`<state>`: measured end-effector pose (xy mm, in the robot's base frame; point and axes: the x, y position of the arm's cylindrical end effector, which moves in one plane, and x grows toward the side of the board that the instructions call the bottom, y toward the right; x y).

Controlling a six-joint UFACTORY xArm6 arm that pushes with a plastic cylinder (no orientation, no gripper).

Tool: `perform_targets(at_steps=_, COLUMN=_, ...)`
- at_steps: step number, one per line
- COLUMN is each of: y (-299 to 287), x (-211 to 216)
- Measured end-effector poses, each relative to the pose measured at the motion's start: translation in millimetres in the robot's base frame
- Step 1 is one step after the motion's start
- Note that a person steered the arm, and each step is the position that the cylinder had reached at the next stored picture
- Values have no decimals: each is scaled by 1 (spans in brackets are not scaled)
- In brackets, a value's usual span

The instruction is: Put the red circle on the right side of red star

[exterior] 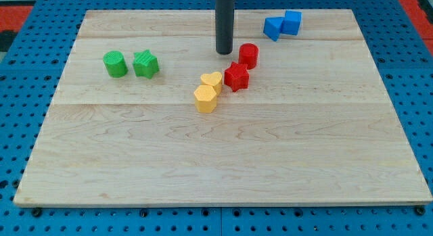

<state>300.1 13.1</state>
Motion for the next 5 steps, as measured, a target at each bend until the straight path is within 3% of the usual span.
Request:
perform_targets(at_steps=1, y=53, x=6)
perform_targets(at_steps=2, y=84, x=38)
perform_targets(at_steps=5, y=69, x=104)
